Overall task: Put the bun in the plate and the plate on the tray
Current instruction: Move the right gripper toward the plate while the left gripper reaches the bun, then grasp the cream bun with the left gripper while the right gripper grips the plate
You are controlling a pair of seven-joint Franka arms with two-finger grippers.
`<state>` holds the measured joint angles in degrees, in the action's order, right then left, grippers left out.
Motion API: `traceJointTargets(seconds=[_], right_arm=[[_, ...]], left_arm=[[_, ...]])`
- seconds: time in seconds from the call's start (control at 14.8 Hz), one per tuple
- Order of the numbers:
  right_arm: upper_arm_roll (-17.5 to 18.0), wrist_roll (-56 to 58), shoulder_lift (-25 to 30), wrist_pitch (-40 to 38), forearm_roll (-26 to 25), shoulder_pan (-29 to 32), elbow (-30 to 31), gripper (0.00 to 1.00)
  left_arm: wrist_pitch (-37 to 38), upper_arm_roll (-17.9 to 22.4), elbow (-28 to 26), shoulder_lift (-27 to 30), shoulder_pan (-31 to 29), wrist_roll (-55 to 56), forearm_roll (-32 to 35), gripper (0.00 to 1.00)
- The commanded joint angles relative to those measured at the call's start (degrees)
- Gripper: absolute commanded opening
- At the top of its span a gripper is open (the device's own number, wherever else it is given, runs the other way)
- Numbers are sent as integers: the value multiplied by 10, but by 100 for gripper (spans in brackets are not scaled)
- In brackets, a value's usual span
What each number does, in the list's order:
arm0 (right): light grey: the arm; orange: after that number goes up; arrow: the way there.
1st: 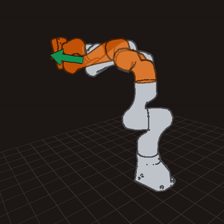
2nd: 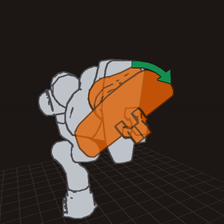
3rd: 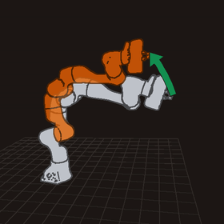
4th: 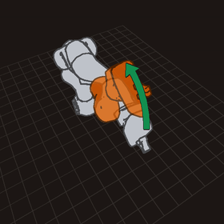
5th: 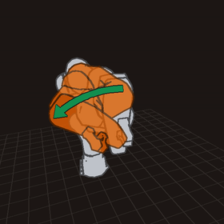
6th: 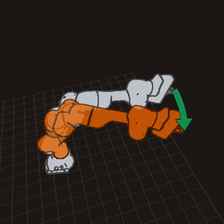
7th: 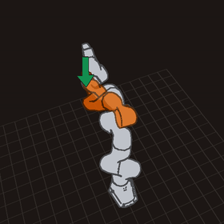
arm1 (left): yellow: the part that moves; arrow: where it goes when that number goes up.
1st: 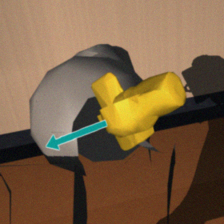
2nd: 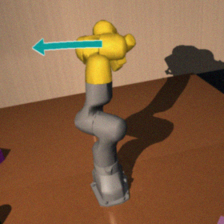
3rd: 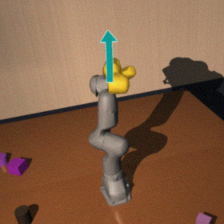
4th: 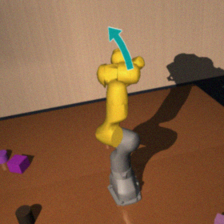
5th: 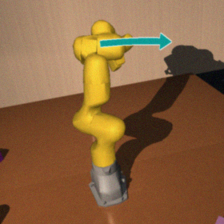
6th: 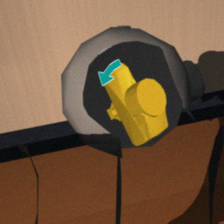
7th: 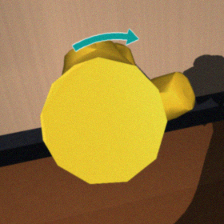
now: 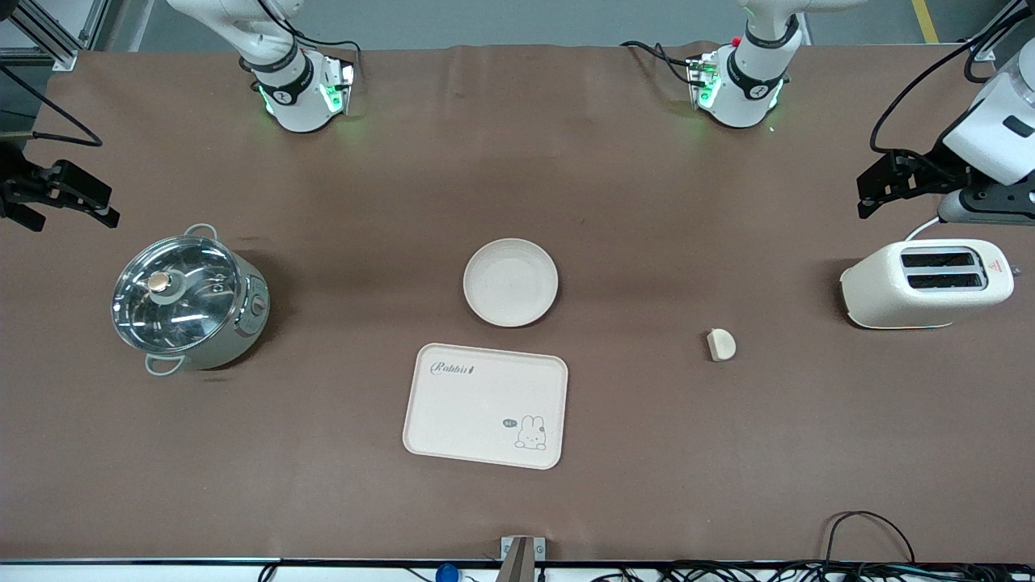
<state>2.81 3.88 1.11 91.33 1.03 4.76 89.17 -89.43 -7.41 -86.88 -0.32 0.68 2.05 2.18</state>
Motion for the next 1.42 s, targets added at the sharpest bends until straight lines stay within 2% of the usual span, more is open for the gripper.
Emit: traceJointTargets(seconds=[0.0,0.41,0.47,0.54,0.68,0.88,0.95,1.22,1.35], right_arm=[[-2,0,3,0,2,-1,4,100],[0,-1,2,2,4,-5,7,100],[-1,0,0,7,18,-10,7,100],[-2,0,-9,16,43,-11,11,100],[-1,0,-45,58,60,-26,13,100],[-1,-7,-114,118,109,-60,13,100],[-2,-7,-131,138,117,-77,17,100],[-1,-91,-186,244,120,-141,61,100],[-1,-120,-217,271,123,-167,62,100]], left_arm=[[14,3,14,-2,-1,-5,-4,100],[15,3,14,-2,0,-5,1,100],[15,3,14,-3,0,-6,-2,100],[15,3,13,-3,0,-6,-3,100],[15,3,7,-10,1,-7,-3,100],[-7,1,-5,-76,1,5,-36,100],[-43,1,-25,-97,5,14,-39,100],[-329,-4,-186,-184,16,65,-37,100],[-401,-4,-209,-237,30,65,-32,100]])
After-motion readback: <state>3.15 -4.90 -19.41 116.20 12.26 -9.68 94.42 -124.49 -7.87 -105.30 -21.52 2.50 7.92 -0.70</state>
